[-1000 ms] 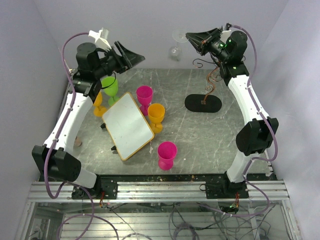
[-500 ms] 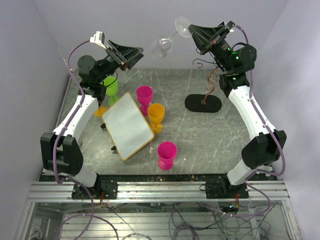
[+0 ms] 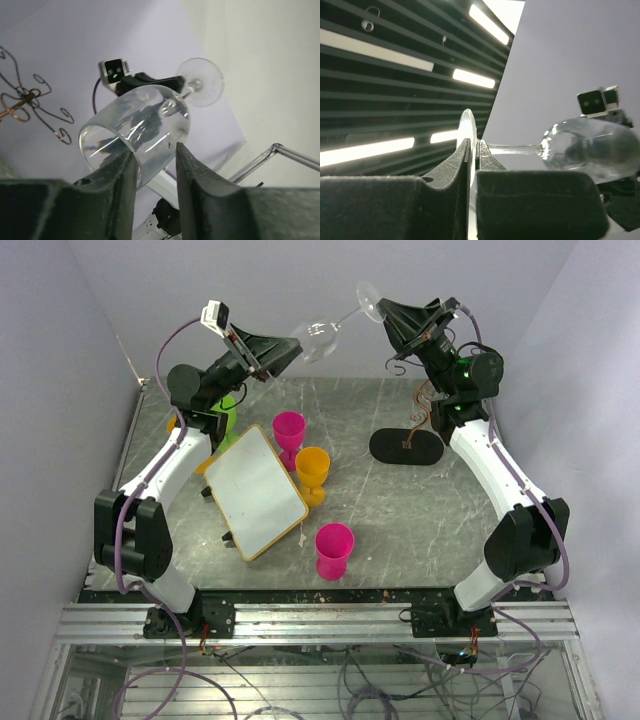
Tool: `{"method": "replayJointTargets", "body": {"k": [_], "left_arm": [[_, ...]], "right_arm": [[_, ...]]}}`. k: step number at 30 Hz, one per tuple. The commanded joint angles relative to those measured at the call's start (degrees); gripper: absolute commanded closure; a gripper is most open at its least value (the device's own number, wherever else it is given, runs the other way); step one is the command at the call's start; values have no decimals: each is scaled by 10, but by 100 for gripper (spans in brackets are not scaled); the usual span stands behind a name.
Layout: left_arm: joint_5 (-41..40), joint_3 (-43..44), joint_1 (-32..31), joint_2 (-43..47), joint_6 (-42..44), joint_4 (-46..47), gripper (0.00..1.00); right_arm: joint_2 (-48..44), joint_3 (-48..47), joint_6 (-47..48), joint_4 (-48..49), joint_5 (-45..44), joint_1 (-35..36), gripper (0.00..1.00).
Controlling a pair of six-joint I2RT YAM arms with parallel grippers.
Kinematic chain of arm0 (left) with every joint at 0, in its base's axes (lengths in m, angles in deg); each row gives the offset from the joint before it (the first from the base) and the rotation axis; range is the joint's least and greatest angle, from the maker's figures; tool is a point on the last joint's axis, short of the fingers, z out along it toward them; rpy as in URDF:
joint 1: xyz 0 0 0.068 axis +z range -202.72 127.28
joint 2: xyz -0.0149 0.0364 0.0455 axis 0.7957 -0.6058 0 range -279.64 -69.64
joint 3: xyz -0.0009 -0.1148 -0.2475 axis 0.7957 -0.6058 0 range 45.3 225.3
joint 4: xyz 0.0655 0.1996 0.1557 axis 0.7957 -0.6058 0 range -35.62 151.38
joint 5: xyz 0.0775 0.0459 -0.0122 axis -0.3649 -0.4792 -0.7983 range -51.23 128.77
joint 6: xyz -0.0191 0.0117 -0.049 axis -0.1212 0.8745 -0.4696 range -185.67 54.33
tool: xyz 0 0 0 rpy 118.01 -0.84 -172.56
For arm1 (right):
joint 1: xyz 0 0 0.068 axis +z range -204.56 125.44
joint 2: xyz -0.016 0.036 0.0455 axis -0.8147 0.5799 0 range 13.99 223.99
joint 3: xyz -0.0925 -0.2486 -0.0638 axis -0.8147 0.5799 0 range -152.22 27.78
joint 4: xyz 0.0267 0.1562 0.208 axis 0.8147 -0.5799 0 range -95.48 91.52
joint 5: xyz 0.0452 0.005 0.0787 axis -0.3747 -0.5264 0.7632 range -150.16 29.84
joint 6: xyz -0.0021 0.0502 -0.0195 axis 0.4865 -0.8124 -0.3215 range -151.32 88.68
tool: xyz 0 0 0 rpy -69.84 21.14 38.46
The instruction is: Take the wine glass off the wine glass rack
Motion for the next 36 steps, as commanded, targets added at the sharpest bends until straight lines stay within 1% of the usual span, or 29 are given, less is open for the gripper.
{"method": "replayJointTargets", "body": {"k": [1,2,3,5,7,9,11,12,13,15,16,17,18,20,22,25,29,33,36], "left_arm": [[8,11,-12,8,-36,98,71],[10,12,-14,10,-37,97,80],[14,11,-17,13,-35,93,86],[22,4,-22,23,-20,74,92],[27,-11,-31,42,26,28,93],[31,-28,-44,70,90,-49,93],[29,-38,-61,101,182,-171,93],[19,-38,-71,118,242,-249,93],[-6,-33,-89,133,299,-336,93],[-61,-9,-125,152,419,-499,93],[-92,5,-147,156,465,-594,93],[-128,27,-169,154,507,-651,93],[-162,43,-191,148,538,-707,93],[-228,71,-240,128,594,-787,93],[-306,106,-306,97,626,-852,93],[-403,176,-376,28,661,-949,93],[-480,280,-431,-89,695,-1038,93],[-489,329,-454,-168,711,-1077,93],[-523,371,-472,-216,721,-1122,93]], "right_arm": [[-51,53,38,9,-12,-1,100],[-62,67,54,3,-11,-5,100],[-75,79,75,-12,-5,-14,94],[-115,98,150,-80,5,-35,78],[-165,109,257,-203,-5,-62,61],[-219,109,368,-323,-28,-89,45],[-276,102,475,-430,-68,-110,32],[-297,97,528,-477,-98,-113,26],[-322,91,581,-526,-128,-114,21],[-364,75,689,-595,-198,-114,10],[-384,69,743,-625,-237,-113,5],[-403,66,798,-648,-291,-114,1],[-424,64,831,-663,-327,-113,0],[-465,64,890,-686,-395,-110,0],[-496,70,928,-695,-452,-100,0],[-528,82,975,-689,-502,-80,0],[-539,85,1014,-690,-510,-56,0],[-550,96,1047,-687,-493,-41,0],[-560,109,1064,-681,-495,-30,0]]}}
